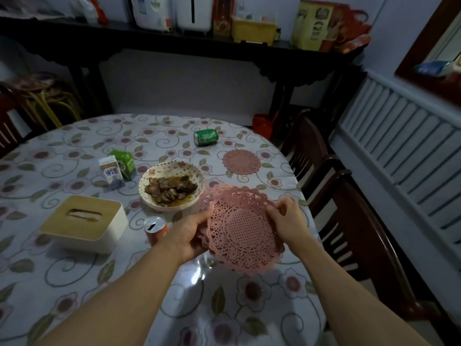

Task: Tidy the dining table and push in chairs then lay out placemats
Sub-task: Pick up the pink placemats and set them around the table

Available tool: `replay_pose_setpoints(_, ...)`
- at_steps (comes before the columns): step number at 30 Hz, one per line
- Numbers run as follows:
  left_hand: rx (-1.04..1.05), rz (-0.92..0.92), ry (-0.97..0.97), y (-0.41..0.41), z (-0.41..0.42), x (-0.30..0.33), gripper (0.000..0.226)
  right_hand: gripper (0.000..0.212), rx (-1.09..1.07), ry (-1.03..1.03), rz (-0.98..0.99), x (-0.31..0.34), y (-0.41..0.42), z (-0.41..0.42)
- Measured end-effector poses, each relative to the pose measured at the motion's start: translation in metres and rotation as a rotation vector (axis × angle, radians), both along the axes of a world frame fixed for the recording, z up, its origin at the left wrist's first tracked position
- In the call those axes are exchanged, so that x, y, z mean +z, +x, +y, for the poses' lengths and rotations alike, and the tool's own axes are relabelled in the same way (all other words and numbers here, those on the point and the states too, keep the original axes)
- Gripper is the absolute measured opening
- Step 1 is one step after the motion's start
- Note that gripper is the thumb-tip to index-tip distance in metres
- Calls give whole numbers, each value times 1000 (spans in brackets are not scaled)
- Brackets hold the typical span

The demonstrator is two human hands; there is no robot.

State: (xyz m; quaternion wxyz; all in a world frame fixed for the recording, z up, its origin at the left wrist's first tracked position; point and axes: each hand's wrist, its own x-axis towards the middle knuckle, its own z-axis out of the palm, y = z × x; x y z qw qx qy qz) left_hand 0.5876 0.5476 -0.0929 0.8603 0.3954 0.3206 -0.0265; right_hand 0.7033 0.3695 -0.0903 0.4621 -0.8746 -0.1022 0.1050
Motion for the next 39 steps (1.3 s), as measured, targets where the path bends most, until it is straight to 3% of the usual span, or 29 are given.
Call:
replay_pose_setpoints(9,256,34,159,-1,-7,-20,13,20,-111,-126,62,-44,9,-26)
replay_pose_setpoints(15,348,132,425,-3,11,-38,19,11,-220,58,314,-71,14,-51)
replay_pose_setpoints(22,489,237,786,10,13,-55,30,17,-402,142,302,-117,39,-40)
replay_pose_setpoints(27,509,264,832,12,14,-70,40,14,-426,88,277,-145,43,-22)
replay_pose_setpoints(30,508,274,861,10,12,-73,32,2,-399,-90,286,-154,34,-25)
replay_pose_setpoints(34,490,300,838,7,6,-69,15,8,-292,-217,331,-151,21,-35)
replay_pose_setpoints(39,511,300,796,4,-8,-63,31,9,-153,-301,428,-145,17,-41)
